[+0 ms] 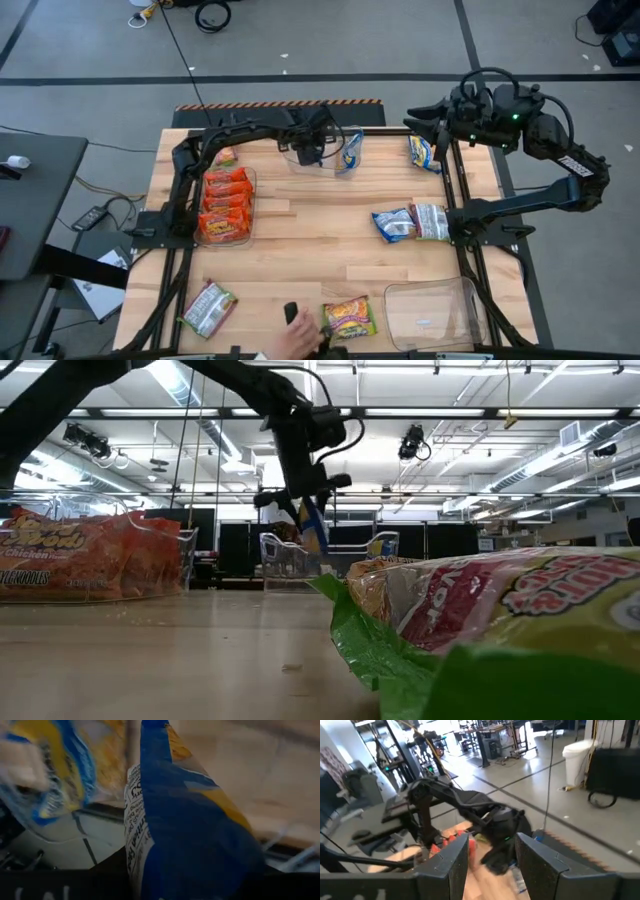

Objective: Sort Maruchan noodles
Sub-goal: Put the blue noodles into the middle transparent bin

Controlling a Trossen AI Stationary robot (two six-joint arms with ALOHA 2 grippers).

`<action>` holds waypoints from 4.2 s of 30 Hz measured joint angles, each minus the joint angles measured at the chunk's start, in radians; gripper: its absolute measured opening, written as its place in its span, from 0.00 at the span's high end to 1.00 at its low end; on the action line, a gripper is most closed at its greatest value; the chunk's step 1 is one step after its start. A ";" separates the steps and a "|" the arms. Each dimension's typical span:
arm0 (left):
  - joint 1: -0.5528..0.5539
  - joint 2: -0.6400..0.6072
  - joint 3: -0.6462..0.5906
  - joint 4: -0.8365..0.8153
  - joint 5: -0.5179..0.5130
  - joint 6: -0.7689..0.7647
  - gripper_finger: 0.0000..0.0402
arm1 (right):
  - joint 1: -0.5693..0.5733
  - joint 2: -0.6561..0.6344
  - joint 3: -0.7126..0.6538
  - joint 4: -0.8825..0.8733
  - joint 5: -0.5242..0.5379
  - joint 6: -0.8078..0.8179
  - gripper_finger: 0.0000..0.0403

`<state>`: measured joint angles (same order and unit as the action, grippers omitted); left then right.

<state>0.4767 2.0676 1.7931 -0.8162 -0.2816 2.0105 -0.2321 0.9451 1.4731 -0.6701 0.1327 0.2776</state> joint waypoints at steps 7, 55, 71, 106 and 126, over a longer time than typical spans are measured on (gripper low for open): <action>0.069 0.001 0.000 0.002 -0.027 0.010 0.59 | 0.001 0.000 0.000 0.000 -0.048 0.044 0.58; 0.010 0.107 0.000 -0.113 -0.057 -0.166 0.53 | 0.115 0.008 0.000 -0.045 -0.212 -0.193 0.58; -0.003 0.095 0.000 -0.099 -0.173 -0.316 0.36 | 0.115 0.008 0.000 -0.108 -0.212 -0.211 0.58; -0.031 -0.200 0.000 -0.177 0.020 -2.926 0.47 | -0.001 0.264 0.000 -0.175 -0.067 -0.282 0.58; 0.000 -0.015 -0.001 -0.272 0.063 -3.357 0.48 | -0.089 0.251 0.000 -0.225 -0.075 -0.413 0.58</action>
<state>0.4765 2.0530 1.7918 -1.0877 -0.2187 -1.3468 -0.3206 1.1961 1.4727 -0.8948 0.0578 -0.1352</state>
